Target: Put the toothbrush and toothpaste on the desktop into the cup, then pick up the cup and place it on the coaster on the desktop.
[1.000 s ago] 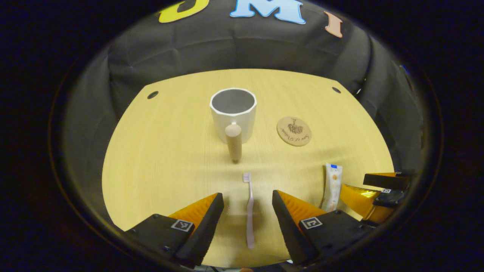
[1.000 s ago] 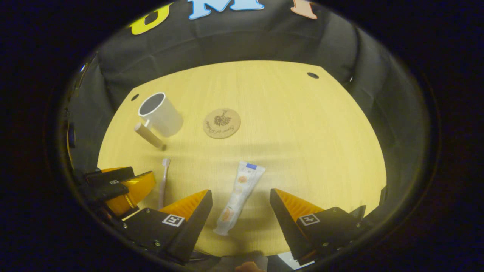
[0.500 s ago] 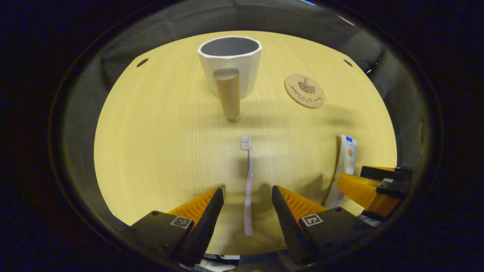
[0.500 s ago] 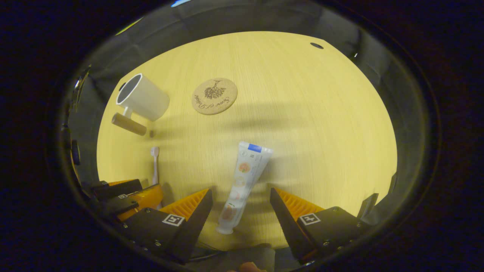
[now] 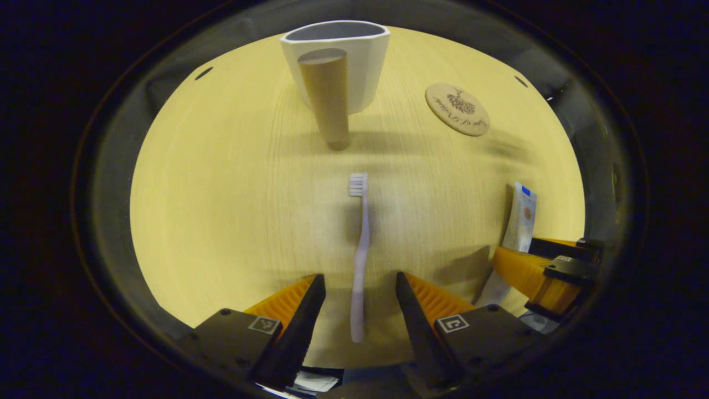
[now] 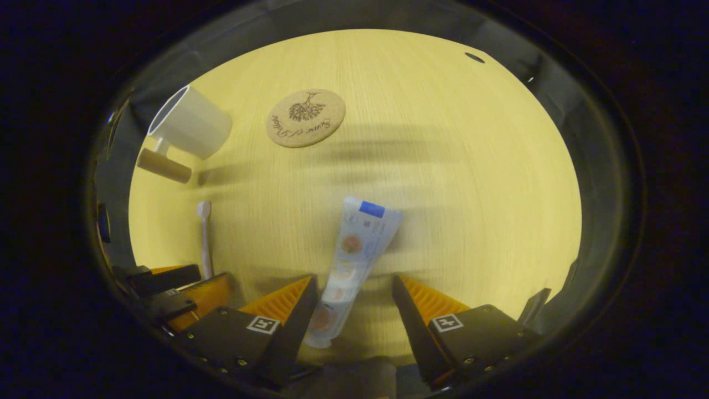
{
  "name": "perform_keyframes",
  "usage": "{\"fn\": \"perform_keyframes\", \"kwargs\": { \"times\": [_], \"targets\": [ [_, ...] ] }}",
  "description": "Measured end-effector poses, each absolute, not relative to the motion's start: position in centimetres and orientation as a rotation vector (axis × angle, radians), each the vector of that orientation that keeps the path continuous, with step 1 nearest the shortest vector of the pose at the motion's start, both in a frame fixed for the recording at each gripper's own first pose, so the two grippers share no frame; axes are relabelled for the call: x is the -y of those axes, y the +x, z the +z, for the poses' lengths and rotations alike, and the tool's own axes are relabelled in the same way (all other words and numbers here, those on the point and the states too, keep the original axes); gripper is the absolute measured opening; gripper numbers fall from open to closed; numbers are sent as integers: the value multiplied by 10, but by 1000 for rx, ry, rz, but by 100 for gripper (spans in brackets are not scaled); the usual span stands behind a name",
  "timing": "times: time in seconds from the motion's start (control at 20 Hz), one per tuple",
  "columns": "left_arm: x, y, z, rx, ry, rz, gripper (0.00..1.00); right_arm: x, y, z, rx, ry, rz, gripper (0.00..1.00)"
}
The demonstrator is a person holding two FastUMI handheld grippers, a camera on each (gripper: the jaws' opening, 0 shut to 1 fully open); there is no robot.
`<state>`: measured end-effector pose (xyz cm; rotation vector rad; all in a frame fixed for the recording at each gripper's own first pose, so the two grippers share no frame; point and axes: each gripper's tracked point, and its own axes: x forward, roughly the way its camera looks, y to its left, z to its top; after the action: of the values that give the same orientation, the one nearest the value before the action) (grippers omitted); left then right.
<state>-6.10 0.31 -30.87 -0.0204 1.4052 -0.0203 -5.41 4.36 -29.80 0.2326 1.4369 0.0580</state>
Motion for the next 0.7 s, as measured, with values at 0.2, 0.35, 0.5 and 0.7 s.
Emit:
{"fn": "perform_keyframes", "kwargs": {
  "times": [0.2, 0.35, 0.5, 0.7],
  "targets": [
    [-6, -61, -309, -1419, 7, -17, 80, -44, -54, -302, -1440, 197, 65, 65],
    [-2, -61, -308, -1428, 17, -26, 66, -42, -54, -300, -1442, 171, 78, 58],
    [3, -60, -310, -1431, 25, -43, 42, -40, -52, -302, -1438, 151, 87, 31],
    [4, -60, -309, -1441, 45, -71, 30, -41, -53, -303, -1429, 129, 115, 25]
  ]
}}
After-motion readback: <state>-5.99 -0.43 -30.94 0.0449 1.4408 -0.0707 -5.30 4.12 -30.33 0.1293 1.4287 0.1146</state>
